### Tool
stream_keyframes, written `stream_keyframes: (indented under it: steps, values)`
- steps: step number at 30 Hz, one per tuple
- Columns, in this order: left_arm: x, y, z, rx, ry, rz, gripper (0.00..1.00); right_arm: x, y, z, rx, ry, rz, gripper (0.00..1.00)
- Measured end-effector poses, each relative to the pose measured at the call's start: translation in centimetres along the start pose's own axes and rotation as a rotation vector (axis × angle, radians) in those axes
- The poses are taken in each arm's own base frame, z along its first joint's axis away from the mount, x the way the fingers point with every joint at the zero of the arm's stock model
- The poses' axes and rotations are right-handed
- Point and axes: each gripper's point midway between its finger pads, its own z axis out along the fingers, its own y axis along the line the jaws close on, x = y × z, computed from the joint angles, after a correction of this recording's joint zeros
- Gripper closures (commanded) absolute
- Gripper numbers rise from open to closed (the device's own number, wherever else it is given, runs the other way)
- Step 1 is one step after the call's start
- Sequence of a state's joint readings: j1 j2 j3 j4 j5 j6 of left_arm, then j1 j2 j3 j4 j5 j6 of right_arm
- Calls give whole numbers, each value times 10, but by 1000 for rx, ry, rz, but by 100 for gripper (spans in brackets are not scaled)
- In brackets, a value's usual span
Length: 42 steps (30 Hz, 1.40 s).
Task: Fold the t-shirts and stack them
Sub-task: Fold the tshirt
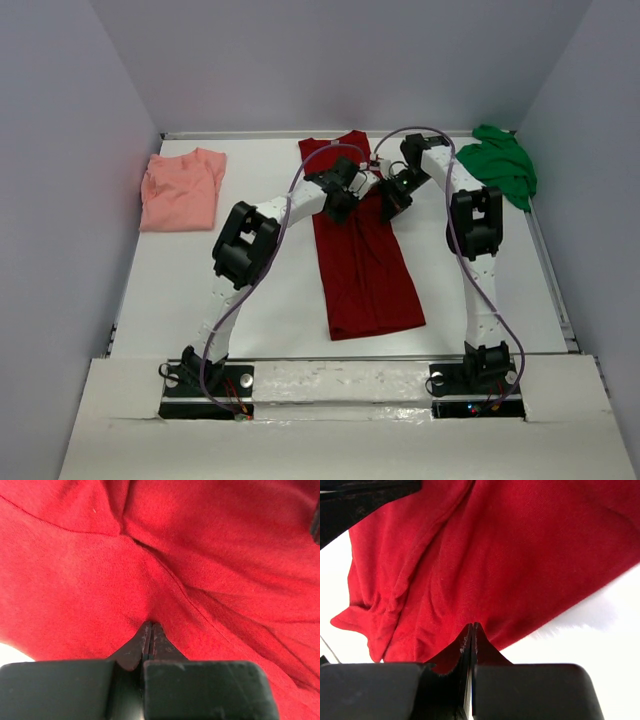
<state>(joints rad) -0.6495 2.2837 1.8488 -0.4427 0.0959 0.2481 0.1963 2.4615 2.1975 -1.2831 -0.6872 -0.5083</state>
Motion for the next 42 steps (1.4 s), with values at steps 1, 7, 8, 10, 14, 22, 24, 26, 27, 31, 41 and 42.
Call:
stream_keyframes:
  steps: [1,7,8,10,14,22,24,26,27,31,41,42]
  values:
    - [2,0,1,-4,2,0,100,1,0,2,-3,5,2,100]
    - [11,2,-1,-38,-6,-15,100,2,6,8,-25,13,-3,100]
    - [11,3,-1,-45,-7,-21,100,1,6,9,-29,12,-4,100]
    - [11,6,-1,-56,-10,-31,100,2,7,10,-37,12,-2,100]
    - [11,11,0,-90,-18,-51,100,6,8,16,-55,26,4,100]
    - [11,21,0,-136,-24,-53,100,10,9,33,-109,42,39,100]
    - [11,24,0,-149,-23,-50,100,8,9,34,-113,39,44,100]
    - [11,30,0,-168,-25,-44,100,4,8,35,-116,32,47,100]
    - [10,32,0,-179,-27,-38,100,2,7,35,-119,25,48,100]
    - [9,42,2,-226,-35,-10,100,-7,5,37,-125,6,52,100]
    - [5,63,5,-340,-46,58,100,-21,0,37,-110,-26,40,100]
    - [3,63,6,-350,-45,70,100,-21,1,37,-111,-25,45,100]
